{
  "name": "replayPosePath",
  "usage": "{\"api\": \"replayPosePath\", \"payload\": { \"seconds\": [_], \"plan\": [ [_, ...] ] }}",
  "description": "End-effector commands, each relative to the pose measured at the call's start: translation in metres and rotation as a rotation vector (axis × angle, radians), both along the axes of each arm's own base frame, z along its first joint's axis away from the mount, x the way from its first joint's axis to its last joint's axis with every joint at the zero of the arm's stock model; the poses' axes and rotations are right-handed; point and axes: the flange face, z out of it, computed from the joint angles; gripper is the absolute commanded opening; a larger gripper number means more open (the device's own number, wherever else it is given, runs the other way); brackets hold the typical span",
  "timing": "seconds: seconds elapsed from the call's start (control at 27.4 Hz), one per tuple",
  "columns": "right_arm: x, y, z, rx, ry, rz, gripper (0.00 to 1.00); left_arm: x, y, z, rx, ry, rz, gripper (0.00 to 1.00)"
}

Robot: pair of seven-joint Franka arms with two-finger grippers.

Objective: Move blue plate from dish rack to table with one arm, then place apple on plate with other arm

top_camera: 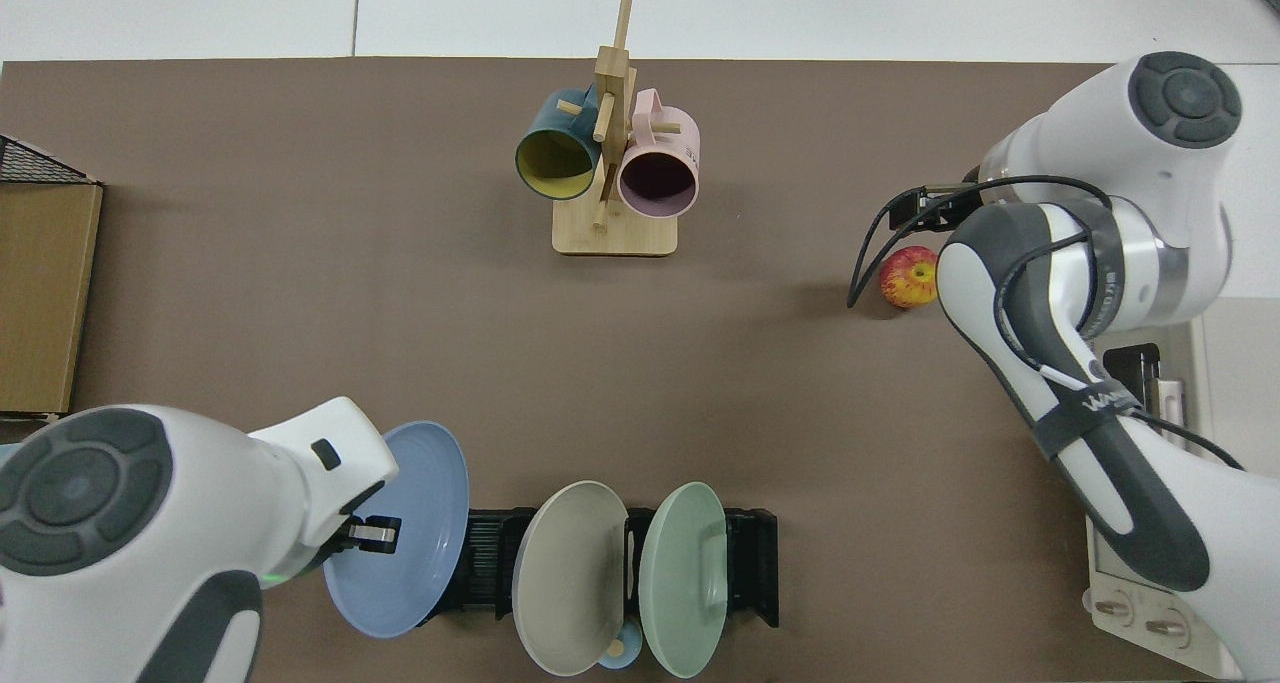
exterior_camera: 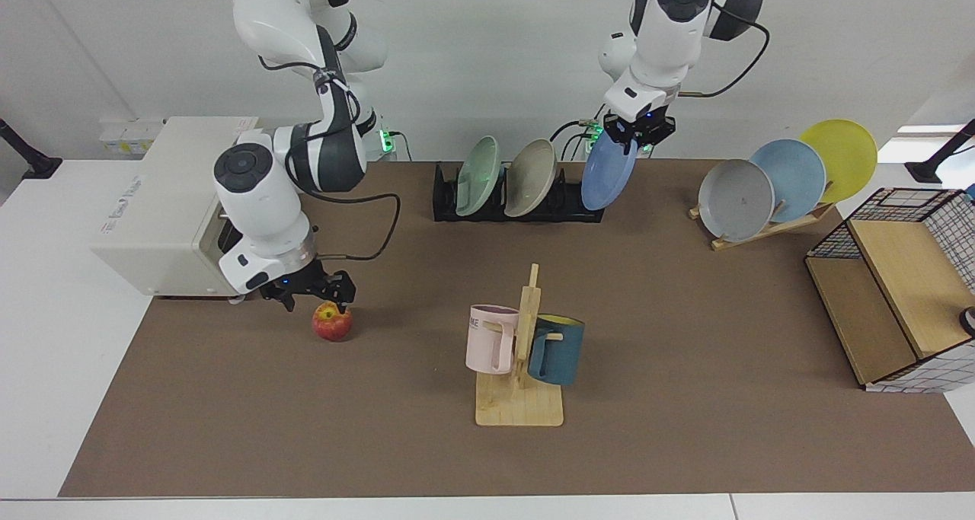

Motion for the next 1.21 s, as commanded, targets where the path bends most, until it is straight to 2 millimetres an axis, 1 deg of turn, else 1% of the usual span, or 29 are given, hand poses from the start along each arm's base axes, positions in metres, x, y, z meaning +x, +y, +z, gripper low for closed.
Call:
{"api": "replayPosePath", "payload": {
  "seconds": [0.0, 0.07, 0.15, 0.18, 0.26, 0.33, 0.4, 0.51, 0.58, 0.62, 0.69, 0.77, 0.8, 0.84, 0.91, 0.95, 0.99, 1.02, 1.13, 1.17],
  "plan": [
    [0.010, 0.003, -0.030, -0.008, -0.003, 0.036, 1.00, 0.055, 0.031, -0.003, -0.257, 0.013, 0.153, 0.00],
    [0.005, 0.004, -0.046, -0.008, 0.008, 0.064, 1.00, 0.066, 0.043, -0.004, -0.354, 0.006, 0.191, 0.00],
    [0.000, -0.002, -0.063, -0.007, 0.007, 0.056, 1.00, 0.072, 0.047, -0.006, -0.412, -0.006, 0.199, 0.00],
    [-0.002, -0.003, -0.067, -0.007, 0.005, 0.053, 1.00, 0.077, 0.049, -0.011, -0.428, -0.004, 0.205, 0.00],
    [-0.004, -0.004, -0.072, -0.008, 0.008, 0.052, 1.00, 0.091, 0.047, -0.033, -0.478, 0.015, 0.228, 0.00],
    [-0.004, -0.004, -0.073, -0.009, 0.010, 0.056, 1.00, 0.105, 0.046, -0.050, -0.539, 0.014, 0.268, 0.00],
    [-0.007, -0.005, -0.082, -0.010, 0.025, 0.051, 1.00, 0.118, 0.044, -0.066, -0.585, 0.003, 0.303, 0.00],
    [-0.012, -0.005, -0.093, -0.010, 0.031, 0.055, 1.00, 0.126, 0.038, -0.088, -0.605, 0.021, 0.319, 0.00],
    [-0.017, -0.006, -0.103, -0.009, 0.031, 0.053, 1.00, 0.131, 0.034, -0.108, -0.606, 0.048, 0.322, 0.00],
    [-0.019, -0.006, -0.108, -0.009, 0.031, 0.054, 1.00, 0.134, 0.029, -0.117, -0.610, 0.050, 0.326, 0.00],
    [-0.023, -0.007, -0.114, -0.009, 0.030, 0.055, 1.00, 0.138, 0.014, -0.133, -0.621, 0.038, 0.328, 0.00],
    [-0.024, -0.006, -0.117, -0.009, 0.031, 0.054, 0.99, 0.142, 0.004, -0.140, -0.622, 0.014, 0.327, 0.00],
    [-0.024, -0.007, -0.117, -0.009, 0.033, 0.054, 0.92, 0.143, 0.002, -0.140, -0.622, 0.004, 0.328, 0.00],
    [-0.024, -0.008, -0.117, -0.009, 0.031, 0.052, 0.74, 0.143, -0.001, -0.141, -0.622, 0.001, 0.325, 0.00],
    [-0.024, -0.006, -0.117, -0.008, 0.033, 0.053, 0.30, 0.142, -0.014, -0.143, -0.622, -0.017, 0.319, 0.00],
    [-0.025, -0.005, -0.117, -0.009, 0.037, 0.053, 0.15, 0.142, -0.021, -0.144, -0.621, -0.043, 0.317, 0.00],
    [-0.025, -0.004, -0.117, -0.009, 0.037, 0.054, 0.05, 0.142, -0.029, -0.148, -0.619, -0.060, 0.315, 0.00],
    [-0.024, -0.004, -0.116, -0.009, 0.039, 0.054, 0.00, 0.143, -0.034, -0.155, -0.611, -0.064, 0.301, 0.00],
    [-0.024, -0.008, -0.116, -0.009, 0.039, 0.048, 0.00, 0.141, -0.040, -0.158, -0.610, -0.062, 0.297, 0.00],
    [-0.023, -0.008, -0.115, -0.009, 0.039, 0.048, 0.00, 0.140, -0.043, -0.158, -0.608, -0.067, 0.285, 0.05]
  ]
}}
